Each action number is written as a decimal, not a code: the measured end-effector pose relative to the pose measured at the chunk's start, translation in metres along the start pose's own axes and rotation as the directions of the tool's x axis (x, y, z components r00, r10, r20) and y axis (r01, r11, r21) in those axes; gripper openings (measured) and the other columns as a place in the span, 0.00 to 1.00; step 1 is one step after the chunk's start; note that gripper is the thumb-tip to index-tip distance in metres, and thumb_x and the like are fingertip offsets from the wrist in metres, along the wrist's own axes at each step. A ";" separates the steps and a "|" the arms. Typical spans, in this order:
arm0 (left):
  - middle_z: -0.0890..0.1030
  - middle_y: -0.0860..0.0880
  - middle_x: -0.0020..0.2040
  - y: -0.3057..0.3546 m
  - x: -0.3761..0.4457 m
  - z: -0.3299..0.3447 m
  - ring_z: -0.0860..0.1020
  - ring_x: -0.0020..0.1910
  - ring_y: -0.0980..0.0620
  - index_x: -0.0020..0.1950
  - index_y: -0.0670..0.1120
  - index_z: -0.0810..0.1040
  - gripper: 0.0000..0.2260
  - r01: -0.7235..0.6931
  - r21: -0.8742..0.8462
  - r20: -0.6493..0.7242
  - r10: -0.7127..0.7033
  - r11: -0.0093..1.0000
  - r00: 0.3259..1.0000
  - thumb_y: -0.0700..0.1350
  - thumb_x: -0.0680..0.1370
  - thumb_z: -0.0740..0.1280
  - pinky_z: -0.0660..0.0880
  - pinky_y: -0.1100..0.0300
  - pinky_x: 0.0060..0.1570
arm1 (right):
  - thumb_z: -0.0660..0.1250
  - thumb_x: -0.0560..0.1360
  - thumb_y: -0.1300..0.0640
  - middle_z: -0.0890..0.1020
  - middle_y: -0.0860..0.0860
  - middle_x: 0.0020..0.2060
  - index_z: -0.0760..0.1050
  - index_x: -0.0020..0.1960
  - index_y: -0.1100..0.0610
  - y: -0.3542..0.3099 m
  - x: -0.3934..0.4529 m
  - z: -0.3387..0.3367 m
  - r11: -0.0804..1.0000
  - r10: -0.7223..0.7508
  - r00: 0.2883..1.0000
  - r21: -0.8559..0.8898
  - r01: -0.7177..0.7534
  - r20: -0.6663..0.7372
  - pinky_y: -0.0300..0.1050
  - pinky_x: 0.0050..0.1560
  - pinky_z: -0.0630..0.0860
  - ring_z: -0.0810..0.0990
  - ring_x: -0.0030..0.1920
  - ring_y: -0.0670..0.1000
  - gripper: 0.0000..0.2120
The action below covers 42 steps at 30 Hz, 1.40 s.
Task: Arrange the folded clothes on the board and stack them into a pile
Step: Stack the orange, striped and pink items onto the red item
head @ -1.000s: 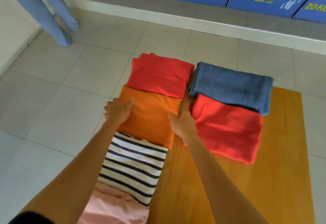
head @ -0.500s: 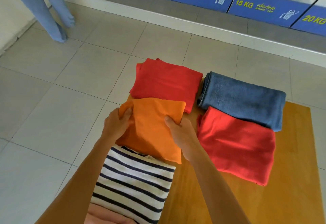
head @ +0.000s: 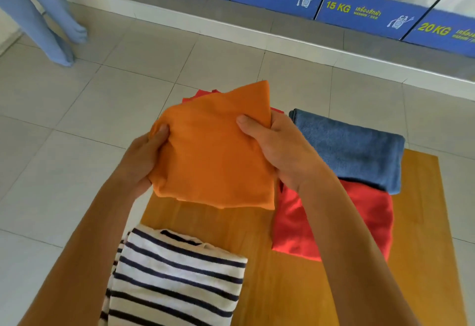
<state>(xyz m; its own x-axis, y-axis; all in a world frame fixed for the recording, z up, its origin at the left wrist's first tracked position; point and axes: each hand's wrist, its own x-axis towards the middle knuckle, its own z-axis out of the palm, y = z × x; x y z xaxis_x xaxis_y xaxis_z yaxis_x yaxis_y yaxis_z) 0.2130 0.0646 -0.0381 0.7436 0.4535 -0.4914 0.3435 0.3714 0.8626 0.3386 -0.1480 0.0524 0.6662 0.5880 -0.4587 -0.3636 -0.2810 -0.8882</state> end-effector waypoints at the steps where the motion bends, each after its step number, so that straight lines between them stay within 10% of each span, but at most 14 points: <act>1: 0.82 0.45 0.59 0.012 0.010 0.003 0.81 0.58 0.42 0.65 0.46 0.77 0.23 -0.019 0.038 -0.033 0.020 0.999 0.999 0.59 0.77 0.65 0.76 0.41 0.58 | 0.68 0.80 0.50 0.86 0.49 0.53 0.78 0.56 0.48 -0.001 0.008 -0.008 1.000 -0.001 0.999 0.012 0.002 -0.038 0.55 0.58 0.80 0.85 0.54 0.52 0.06; 9: 0.78 0.45 0.57 0.054 0.112 0.057 0.77 0.58 0.44 0.67 0.41 0.73 0.26 -0.024 0.442 -0.168 0.109 0.897 0.980 0.60 0.78 0.63 0.74 0.50 0.58 | 0.68 0.78 0.53 0.77 0.49 0.36 0.74 0.42 0.56 0.042 0.089 -0.049 0.957 -0.062 0.868 -0.277 -0.089 -0.492 0.46 0.39 0.74 0.77 0.41 0.53 0.09; 19: 0.80 0.44 0.46 0.022 0.130 0.057 0.79 0.53 0.42 0.51 0.45 0.78 0.18 -0.072 0.717 -0.217 0.320 0.693 0.922 0.60 0.78 0.62 0.70 0.56 0.43 | 0.61 0.80 0.61 0.70 0.49 0.36 0.70 0.49 0.59 0.071 0.110 -0.043 0.767 -0.149 0.815 -0.585 -0.262 -0.560 0.43 0.28 0.63 0.69 0.33 0.48 0.02; 29: 0.70 0.48 0.73 0.002 0.029 0.010 0.71 0.70 0.48 0.76 0.49 0.64 0.27 0.008 0.684 -0.259 0.232 0.729 0.938 0.58 0.79 0.60 0.70 0.54 0.60 | 0.63 0.78 0.53 0.83 0.49 0.42 0.77 0.50 0.56 0.090 0.028 -0.032 0.665 -0.319 0.879 -0.745 -0.059 -0.355 0.45 0.40 0.75 0.80 0.39 0.51 0.07; 34: 0.62 0.49 0.77 -0.070 -0.072 -0.025 0.64 0.74 0.45 0.78 0.50 0.56 0.35 0.335 0.717 -0.355 -0.092 0.611 0.930 0.67 0.76 0.58 0.65 0.44 0.69 | 0.67 0.77 0.38 0.87 0.50 0.39 0.83 0.48 0.54 0.144 -0.073 -0.004 0.742 0.101 0.977 -0.640 -0.198 -0.186 0.52 0.49 0.83 0.87 0.42 0.50 0.20; 37: 0.64 0.45 0.76 -0.106 -0.114 -0.037 0.66 0.73 0.41 0.77 0.48 0.55 0.52 0.513 0.657 -0.439 -0.272 0.553 0.856 0.80 0.64 0.56 0.65 0.38 0.68 | 0.68 0.72 0.31 0.87 0.54 0.38 0.82 0.44 0.54 0.176 -0.118 0.023 0.734 0.418 0.908 -0.586 -0.344 -0.009 0.54 0.46 0.83 0.86 0.38 0.51 0.25; 42: 0.78 0.50 0.56 -0.115 -0.141 -0.032 0.77 0.60 0.45 0.66 0.51 0.72 0.37 0.484 0.613 -0.430 -0.250 0.624 0.867 0.74 0.65 0.65 0.73 0.52 0.54 | 0.72 0.73 0.37 0.85 0.37 0.52 0.74 0.61 0.36 0.215 -0.152 0.056 0.895 0.375 0.926 -0.270 -0.354 0.031 0.46 0.55 0.84 0.83 0.53 0.39 0.18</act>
<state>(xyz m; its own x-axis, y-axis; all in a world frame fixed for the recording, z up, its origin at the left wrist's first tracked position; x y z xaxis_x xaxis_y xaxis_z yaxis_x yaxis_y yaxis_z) 0.0502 -0.0158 -0.0723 0.3122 0.6489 -0.6939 0.9261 -0.0452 0.3745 0.1223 -0.2553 -0.0672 0.4602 0.4632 -0.7575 -0.3851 -0.6646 -0.6403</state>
